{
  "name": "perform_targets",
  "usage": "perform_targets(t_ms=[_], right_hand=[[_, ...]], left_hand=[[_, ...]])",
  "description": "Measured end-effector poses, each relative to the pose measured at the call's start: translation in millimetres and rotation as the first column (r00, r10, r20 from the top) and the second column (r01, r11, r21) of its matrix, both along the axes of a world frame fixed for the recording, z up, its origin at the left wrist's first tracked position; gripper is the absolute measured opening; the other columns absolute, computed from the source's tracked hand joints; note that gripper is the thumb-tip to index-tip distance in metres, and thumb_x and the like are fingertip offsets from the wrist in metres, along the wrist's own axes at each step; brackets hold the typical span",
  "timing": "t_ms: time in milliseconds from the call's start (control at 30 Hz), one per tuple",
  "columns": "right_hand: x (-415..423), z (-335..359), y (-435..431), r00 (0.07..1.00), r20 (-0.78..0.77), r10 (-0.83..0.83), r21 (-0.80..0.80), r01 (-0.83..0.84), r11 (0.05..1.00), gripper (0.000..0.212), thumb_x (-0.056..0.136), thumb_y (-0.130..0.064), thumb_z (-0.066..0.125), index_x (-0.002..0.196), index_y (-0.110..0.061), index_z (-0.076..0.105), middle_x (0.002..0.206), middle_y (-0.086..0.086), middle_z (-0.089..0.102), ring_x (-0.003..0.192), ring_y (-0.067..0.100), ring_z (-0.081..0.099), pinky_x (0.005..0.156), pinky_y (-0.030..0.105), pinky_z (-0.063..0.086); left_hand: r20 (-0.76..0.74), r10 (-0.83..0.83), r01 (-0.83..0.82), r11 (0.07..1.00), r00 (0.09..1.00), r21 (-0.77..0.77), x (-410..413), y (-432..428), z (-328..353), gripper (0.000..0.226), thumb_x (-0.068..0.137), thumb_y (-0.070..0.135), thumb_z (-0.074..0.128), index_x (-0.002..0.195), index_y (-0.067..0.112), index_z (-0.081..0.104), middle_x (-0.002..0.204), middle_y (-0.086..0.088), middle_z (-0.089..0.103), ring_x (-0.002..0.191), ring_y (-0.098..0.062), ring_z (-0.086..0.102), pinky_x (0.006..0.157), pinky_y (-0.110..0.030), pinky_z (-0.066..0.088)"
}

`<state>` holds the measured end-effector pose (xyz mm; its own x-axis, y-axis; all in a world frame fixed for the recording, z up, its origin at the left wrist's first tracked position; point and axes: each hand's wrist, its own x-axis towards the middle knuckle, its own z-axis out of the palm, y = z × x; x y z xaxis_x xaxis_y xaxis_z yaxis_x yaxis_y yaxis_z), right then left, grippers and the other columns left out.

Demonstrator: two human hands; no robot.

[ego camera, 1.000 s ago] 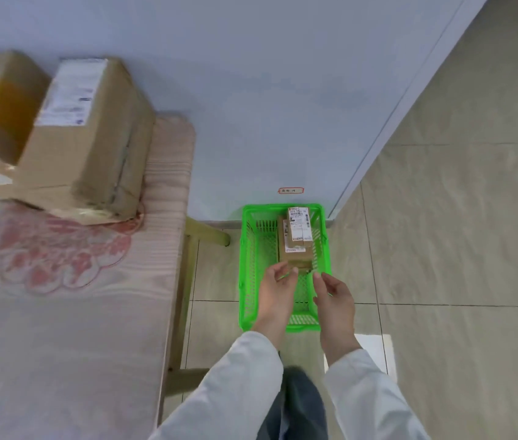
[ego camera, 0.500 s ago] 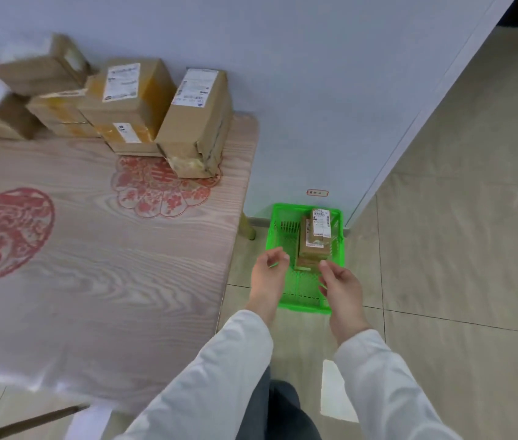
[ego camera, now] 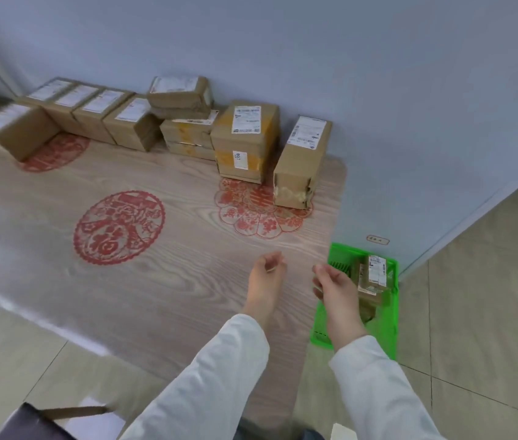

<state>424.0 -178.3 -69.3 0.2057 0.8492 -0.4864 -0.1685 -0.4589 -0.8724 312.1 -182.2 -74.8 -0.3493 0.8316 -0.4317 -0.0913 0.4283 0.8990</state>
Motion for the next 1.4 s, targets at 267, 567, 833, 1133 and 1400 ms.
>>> perform_targets(t_ms=[267, 567, 833, 1133, 1400], right_hand=[[-154, 19, 20, 0.998, -0.005, 0.059, 0.021, -0.059, 0.998, 0.027, 0.093, -0.012, 0.058, 0.115, 0.004, 0.059, 0.092, 0.007, 0.059, 0.084, 0.016, 0.055, 0.073, 0.024, 0.047], [-214, 28, 59, 0.993, 0.029, 0.116, 0.030, -0.116, 0.993, 0.033, 0.092, -0.025, 0.060, 0.120, -0.007, 0.057, 0.097, 0.000, 0.060, 0.091, 0.014, 0.056, 0.092, 0.034, 0.047], [-244, 45, 129, 0.988, -0.002, 0.152, 0.093, -0.151, 0.984, 0.054, 0.090, -0.038, 0.061, 0.135, -0.012, 0.048, 0.127, 0.008, 0.059, 0.113, 0.020, 0.056, 0.093, 0.032, 0.045], [-308, 49, 235, 0.993, 0.040, 0.111, 0.123, -0.115, 0.986, 0.063, 0.089, -0.046, 0.059, 0.137, -0.007, 0.045, 0.132, 0.013, 0.055, 0.118, 0.023, 0.055, 0.107, 0.040, 0.038], [-357, 36, 338, 0.999, 0.035, 0.036, 0.145, -0.041, 0.989, 0.075, 0.090, -0.048, 0.056, 0.151, -0.021, 0.021, 0.151, -0.001, 0.036, 0.134, 0.019, 0.040, 0.105, 0.032, 0.031]], left_hand=[[0.004, 0.047, -0.047, 0.999, 0.999, 0.023, -169, 13, 15, 0.015, 0.094, 0.020, 0.057, 0.108, 0.021, 0.055, 0.114, -0.003, 0.062, 0.112, -0.019, 0.058, 0.105, -0.040, 0.042], [0.076, 0.066, -0.067, 0.998, 0.995, 0.013, -250, 42, 22, 0.017, 0.095, 0.022, 0.055, 0.111, 0.023, 0.052, 0.115, 0.000, 0.059, 0.113, -0.017, 0.057, 0.106, -0.039, 0.042], [0.014, 0.104, -0.104, 0.994, 0.994, 0.020, -296, 93, 36, 0.031, 0.094, 0.028, 0.056, 0.123, 0.018, 0.048, 0.125, -0.008, 0.059, 0.117, -0.027, 0.056, 0.104, -0.042, 0.043], [0.007, 0.072, -0.072, 0.997, 0.997, 0.022, -382, 207, 44, 0.062, 0.094, 0.041, 0.053, 0.147, 0.020, 0.028, 0.146, -0.001, 0.041, 0.130, -0.021, 0.044, 0.109, -0.036, 0.035], [-0.056, 0.012, -0.008, 0.997, 0.998, 0.075, -435, 328, 46, 0.069, 0.094, 0.042, 0.054, 0.150, 0.019, 0.022, 0.153, -0.004, 0.033, 0.139, -0.020, 0.034, 0.108, -0.033, 0.029]])
